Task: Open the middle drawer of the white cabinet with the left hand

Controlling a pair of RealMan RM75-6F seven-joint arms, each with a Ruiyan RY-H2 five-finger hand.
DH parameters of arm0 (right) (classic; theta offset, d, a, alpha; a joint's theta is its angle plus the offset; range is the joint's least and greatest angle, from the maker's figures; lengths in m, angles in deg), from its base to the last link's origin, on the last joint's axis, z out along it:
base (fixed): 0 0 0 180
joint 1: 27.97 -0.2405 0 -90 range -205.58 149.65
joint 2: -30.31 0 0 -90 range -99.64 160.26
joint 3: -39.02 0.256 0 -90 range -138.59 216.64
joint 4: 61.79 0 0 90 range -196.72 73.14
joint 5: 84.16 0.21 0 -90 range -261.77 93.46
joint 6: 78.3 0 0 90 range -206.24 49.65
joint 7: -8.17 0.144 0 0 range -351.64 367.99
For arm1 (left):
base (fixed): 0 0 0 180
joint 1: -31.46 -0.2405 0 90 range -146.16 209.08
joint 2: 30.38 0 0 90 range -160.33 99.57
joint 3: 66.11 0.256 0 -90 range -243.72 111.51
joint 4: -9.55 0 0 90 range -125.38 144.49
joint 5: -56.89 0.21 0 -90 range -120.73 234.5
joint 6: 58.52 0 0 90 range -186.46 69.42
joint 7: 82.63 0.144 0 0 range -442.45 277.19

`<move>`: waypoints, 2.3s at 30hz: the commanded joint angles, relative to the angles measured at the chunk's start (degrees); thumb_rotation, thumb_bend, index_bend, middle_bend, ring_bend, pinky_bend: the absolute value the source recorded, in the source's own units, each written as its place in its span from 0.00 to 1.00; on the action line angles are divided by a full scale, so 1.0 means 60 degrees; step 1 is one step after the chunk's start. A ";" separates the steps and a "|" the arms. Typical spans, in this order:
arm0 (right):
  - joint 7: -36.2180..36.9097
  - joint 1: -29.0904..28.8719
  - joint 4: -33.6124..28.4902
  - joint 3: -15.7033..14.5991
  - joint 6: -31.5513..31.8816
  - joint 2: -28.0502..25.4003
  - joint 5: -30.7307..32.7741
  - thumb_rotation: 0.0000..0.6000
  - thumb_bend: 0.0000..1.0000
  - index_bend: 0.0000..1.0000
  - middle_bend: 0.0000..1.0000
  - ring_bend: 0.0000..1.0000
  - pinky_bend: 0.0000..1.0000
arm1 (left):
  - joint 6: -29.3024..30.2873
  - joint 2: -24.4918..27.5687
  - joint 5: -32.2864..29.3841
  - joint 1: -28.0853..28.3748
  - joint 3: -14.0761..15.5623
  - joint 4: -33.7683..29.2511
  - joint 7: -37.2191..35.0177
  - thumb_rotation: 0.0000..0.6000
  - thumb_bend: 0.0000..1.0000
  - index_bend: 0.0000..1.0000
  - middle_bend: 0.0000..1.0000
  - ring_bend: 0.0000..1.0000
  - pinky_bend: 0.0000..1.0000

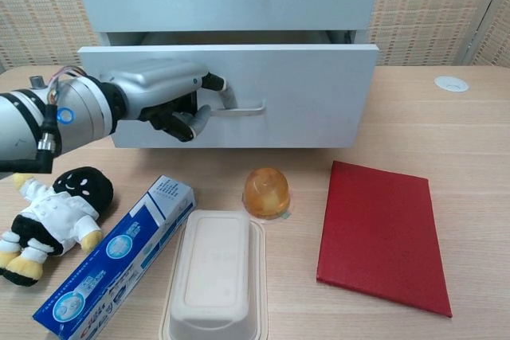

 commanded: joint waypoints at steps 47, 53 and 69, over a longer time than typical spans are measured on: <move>-0.0038 0.0197 -0.0039 -0.0041 0.0136 -0.0066 -0.0053 1.00 0.31 0.35 0.36 0.30 0.25 | 0.1818 -0.0121 0.0910 -0.1331 0.0868 -0.1902 0.1588 1.00 0.72 0.31 1.00 0.99 1.00; -0.0040 0.0211 -0.0052 -0.0056 0.0137 -0.0065 -0.0071 1.00 0.31 0.35 0.36 0.30 0.25 | 0.1988 -0.0111 0.1273 -0.1536 0.1022 -0.2110 0.1600 1.00 0.72 0.31 1.00 0.99 1.00; -0.0053 0.0247 -0.0062 -0.0080 0.0154 -0.0079 -0.0099 1.00 0.31 0.35 0.36 0.30 0.25 | 0.2122 -0.0115 0.1804 -0.2000 0.1324 -0.2446 0.1716 1.00 0.72 0.32 1.00 0.99 1.00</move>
